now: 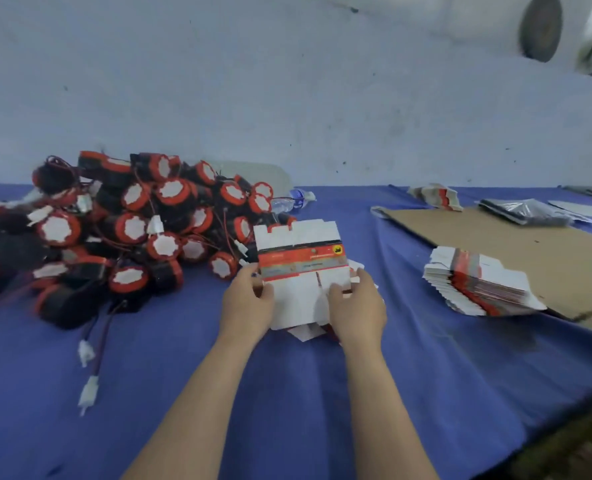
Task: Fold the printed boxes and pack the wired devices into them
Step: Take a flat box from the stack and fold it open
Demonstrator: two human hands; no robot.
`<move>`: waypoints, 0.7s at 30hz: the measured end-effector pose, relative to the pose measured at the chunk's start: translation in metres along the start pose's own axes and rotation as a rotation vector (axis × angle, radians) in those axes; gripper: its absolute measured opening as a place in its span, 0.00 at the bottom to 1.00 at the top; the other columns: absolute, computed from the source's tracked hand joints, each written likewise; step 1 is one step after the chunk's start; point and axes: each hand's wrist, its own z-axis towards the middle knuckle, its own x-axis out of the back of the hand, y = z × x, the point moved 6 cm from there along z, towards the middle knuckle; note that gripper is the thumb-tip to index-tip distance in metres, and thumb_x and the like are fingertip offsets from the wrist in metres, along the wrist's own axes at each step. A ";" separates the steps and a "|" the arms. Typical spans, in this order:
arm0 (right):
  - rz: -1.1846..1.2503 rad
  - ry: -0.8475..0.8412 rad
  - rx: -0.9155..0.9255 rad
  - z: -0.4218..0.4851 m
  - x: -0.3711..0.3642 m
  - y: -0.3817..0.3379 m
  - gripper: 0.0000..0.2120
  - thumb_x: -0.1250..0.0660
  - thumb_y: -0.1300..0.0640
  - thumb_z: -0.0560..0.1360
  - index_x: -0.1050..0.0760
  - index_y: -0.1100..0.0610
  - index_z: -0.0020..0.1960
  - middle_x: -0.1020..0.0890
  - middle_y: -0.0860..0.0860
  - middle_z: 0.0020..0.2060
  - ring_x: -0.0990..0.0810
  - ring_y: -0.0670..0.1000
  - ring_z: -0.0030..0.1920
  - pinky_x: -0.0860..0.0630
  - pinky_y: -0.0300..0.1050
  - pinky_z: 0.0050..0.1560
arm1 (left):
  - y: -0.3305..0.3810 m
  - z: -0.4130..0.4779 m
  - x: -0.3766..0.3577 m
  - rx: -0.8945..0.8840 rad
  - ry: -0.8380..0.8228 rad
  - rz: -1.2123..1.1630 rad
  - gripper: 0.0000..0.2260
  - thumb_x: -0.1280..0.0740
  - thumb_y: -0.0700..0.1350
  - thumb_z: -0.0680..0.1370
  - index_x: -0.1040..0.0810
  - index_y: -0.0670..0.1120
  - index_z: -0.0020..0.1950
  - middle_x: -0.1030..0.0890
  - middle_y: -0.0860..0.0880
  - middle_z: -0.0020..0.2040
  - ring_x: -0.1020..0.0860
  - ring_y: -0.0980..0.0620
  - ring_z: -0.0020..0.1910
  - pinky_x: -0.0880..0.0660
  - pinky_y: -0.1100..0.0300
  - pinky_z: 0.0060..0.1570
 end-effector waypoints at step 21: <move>0.613 -0.462 0.367 -0.121 -0.142 -0.105 0.10 0.38 0.49 0.80 0.35 0.41 0.59 0.22 0.42 0.56 0.23 0.41 0.56 0.28 0.26 0.50 | -0.056 -0.022 0.165 0.032 0.654 -0.265 0.18 0.30 0.59 0.73 0.29 0.51 0.55 0.26 0.64 0.43 0.28 0.70 0.40 0.33 0.77 0.37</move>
